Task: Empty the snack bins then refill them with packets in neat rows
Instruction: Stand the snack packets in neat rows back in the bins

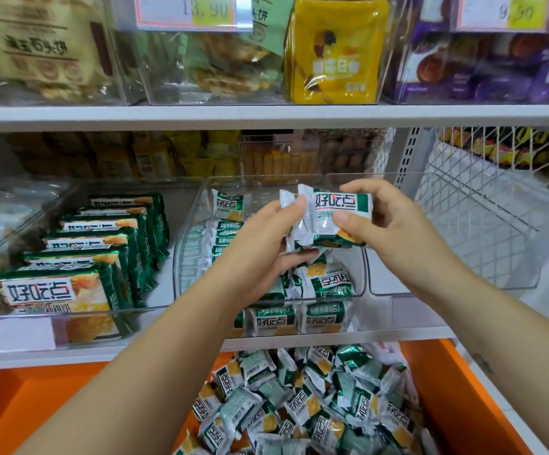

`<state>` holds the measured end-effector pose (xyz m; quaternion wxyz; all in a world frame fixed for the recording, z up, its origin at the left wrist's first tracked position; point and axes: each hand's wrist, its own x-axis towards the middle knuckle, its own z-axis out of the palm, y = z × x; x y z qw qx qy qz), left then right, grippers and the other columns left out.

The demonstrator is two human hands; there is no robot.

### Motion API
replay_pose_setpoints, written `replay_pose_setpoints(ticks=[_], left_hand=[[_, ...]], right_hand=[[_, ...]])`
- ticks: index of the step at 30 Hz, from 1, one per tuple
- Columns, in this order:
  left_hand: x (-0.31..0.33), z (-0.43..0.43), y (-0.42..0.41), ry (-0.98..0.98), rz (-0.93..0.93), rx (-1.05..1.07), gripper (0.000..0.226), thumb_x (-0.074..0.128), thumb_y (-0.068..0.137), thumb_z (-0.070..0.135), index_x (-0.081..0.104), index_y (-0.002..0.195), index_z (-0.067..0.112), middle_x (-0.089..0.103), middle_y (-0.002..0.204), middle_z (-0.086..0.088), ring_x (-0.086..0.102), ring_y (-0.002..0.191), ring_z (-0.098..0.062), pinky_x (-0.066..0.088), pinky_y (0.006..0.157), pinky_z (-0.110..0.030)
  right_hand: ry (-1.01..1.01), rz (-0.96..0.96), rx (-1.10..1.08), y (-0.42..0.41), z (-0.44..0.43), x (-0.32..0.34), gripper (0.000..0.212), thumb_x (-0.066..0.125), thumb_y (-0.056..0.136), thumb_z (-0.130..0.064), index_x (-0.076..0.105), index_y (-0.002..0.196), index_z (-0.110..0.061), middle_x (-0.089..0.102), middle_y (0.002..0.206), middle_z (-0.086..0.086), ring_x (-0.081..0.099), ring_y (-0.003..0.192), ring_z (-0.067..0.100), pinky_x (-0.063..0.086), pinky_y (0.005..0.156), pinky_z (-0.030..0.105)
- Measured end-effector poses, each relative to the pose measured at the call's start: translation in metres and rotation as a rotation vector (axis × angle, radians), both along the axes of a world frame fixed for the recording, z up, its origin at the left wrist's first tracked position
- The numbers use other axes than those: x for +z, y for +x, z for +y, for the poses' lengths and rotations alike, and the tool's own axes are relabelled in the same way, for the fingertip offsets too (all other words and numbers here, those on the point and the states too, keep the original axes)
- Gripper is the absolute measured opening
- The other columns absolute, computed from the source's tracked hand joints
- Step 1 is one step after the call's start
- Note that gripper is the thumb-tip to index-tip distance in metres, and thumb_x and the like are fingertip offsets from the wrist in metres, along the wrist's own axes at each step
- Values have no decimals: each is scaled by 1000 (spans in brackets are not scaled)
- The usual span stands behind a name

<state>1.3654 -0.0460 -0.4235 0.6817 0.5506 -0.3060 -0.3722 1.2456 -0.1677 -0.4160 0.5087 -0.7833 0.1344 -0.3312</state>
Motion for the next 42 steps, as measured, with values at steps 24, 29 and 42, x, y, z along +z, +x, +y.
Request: replay_pose_setpoints(ticks=[24,29,42], left_hand=[[11,69,80,247,-868,115,78,77,76,36,33,141,39,50,119,23,50,95,15,42,74,0],[-5,87,133,235,-708,394,63,68,85,29,39,141,30,53,117,8,51,107,-9,38,86,-23],[-55,67,145,98,-229,371,42,65,89,18,52,126,30,55,118,11,57,96,-1,44,87,-24]], right_hand=[[-425,528,302,95,19,33,50,82,63,-43,56,106,-41,61,104,-23,57,92,-11,44,75,7],[-497,524,65,148,-5,11,73,78,72,-45,47,134,-22,57,127,-4,56,104,8,44,88,25],[-722,706,26,232,-33,-51,82,69,77,-52,32,146,-29,40,145,6,50,120,25,42,97,34]])
